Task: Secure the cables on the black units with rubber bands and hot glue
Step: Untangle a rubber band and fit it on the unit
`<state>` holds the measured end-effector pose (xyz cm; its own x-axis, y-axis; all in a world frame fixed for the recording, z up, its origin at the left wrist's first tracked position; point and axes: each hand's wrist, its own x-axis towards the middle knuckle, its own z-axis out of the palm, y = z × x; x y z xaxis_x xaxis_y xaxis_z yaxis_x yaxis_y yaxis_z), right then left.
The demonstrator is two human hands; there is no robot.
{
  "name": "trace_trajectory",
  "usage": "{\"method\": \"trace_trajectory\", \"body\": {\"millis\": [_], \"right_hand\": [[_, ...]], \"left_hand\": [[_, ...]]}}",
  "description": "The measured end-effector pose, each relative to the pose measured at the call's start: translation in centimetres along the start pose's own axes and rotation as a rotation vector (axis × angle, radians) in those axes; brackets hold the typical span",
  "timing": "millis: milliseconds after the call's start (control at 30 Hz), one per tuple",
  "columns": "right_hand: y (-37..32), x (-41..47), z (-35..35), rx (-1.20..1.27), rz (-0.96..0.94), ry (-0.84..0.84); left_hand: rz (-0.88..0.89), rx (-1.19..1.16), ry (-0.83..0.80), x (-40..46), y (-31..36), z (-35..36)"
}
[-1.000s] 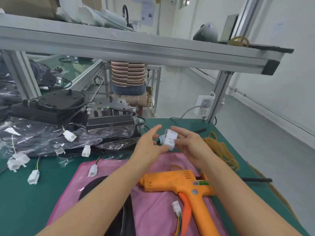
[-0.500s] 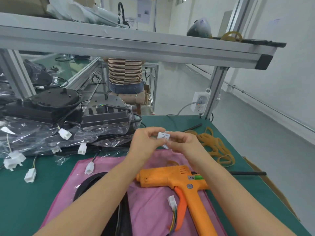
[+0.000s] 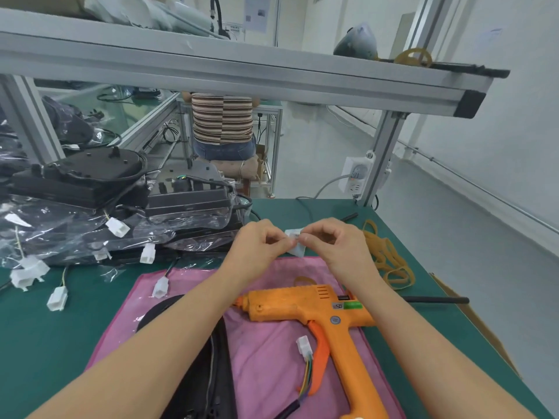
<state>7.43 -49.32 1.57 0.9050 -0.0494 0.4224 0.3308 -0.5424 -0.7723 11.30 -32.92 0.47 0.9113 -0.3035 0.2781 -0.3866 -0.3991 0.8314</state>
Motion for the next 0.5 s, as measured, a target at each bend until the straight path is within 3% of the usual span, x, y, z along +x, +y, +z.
{"method": "trace_trajectory", "body": {"millis": [100,233,300,367,433,500], "right_hand": [[0.0,0.0,-0.3,-0.078,-0.012,0.079],[-1.4,0.0,-1.6,0.172,0.273,0.150],[-2.7,-0.4,-1.9,0.230,0.362,0.012],[-4.5,-1.0,-0.9,0.256,0.347,-0.197],[-6.7,-2.0,1.3,0.270,0.306,-0.417],[-8.6,-2.9,4.3,0.211,0.221,-0.557]], "left_hand": [[-0.051,0.003,-0.028,-0.3,0.3,-0.2],[-0.140,0.053,-0.256,-2.3,1.1,-3.5],[-0.119,-0.013,-0.181,-4.4,1.2,-6.9],[-0.105,-0.001,0.026,-7.5,0.8,-10.4],[-0.166,0.098,0.205,-10.7,0.1,-12.7],[-0.210,0.234,0.254,-13.7,-0.4,-13.3]]}}
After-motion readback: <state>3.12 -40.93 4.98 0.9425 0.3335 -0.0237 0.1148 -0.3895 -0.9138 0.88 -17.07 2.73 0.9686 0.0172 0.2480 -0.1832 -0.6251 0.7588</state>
